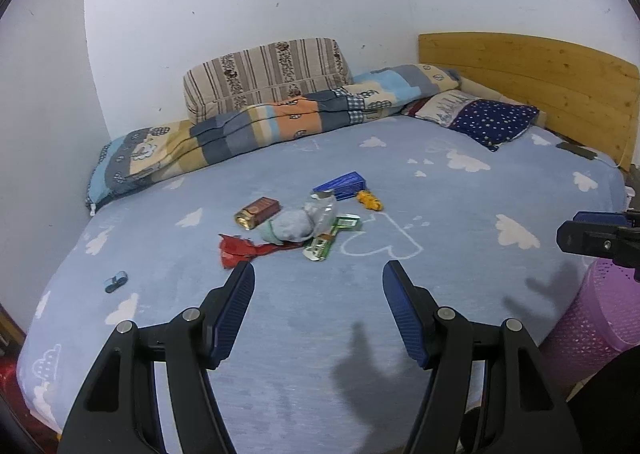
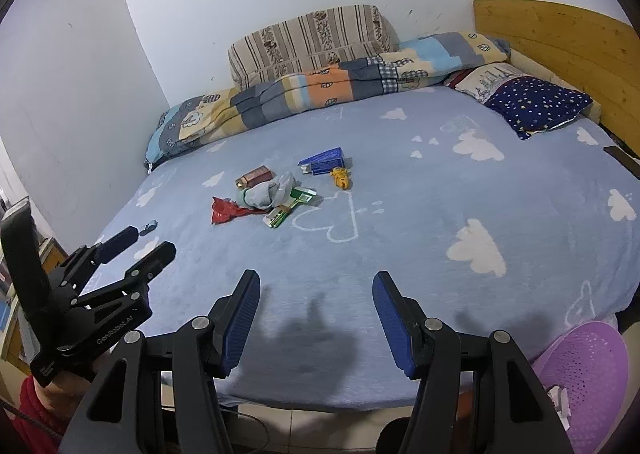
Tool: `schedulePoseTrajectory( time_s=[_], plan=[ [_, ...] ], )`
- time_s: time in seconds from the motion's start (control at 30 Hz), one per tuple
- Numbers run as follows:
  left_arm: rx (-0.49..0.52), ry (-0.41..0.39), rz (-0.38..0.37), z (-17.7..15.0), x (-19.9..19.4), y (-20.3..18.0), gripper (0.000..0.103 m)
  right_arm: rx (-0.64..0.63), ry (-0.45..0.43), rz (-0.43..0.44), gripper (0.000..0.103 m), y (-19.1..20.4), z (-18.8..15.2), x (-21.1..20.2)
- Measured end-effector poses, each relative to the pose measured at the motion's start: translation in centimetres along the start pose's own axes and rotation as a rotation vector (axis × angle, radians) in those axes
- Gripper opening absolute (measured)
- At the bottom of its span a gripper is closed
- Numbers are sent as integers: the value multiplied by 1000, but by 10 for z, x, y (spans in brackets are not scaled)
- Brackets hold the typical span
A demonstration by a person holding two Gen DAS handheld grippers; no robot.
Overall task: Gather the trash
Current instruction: 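Move both open tools back over the remaining trash on the bed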
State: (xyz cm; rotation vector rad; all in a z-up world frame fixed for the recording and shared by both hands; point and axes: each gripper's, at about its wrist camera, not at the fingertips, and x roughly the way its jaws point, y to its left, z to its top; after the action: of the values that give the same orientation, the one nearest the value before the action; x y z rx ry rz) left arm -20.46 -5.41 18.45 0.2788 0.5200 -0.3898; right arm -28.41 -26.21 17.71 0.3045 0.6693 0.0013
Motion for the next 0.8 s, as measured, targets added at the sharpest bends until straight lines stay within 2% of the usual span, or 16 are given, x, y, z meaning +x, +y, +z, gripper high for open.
schedulePoseTrajectory(
  time_s=[0.5, 0.6, 0.8],
  plan=[
    [-58, 40, 64, 1, 18, 39, 67, -12, 47, 44, 62, 25, 16, 46],
    [-134, 88, 78, 2, 28, 68, 67, -20, 61, 61, 62, 34, 25, 62],
    [-406, 158, 245, -6, 46, 169, 67, -65, 88, 102, 62, 64, 53, 110]
  ],
)
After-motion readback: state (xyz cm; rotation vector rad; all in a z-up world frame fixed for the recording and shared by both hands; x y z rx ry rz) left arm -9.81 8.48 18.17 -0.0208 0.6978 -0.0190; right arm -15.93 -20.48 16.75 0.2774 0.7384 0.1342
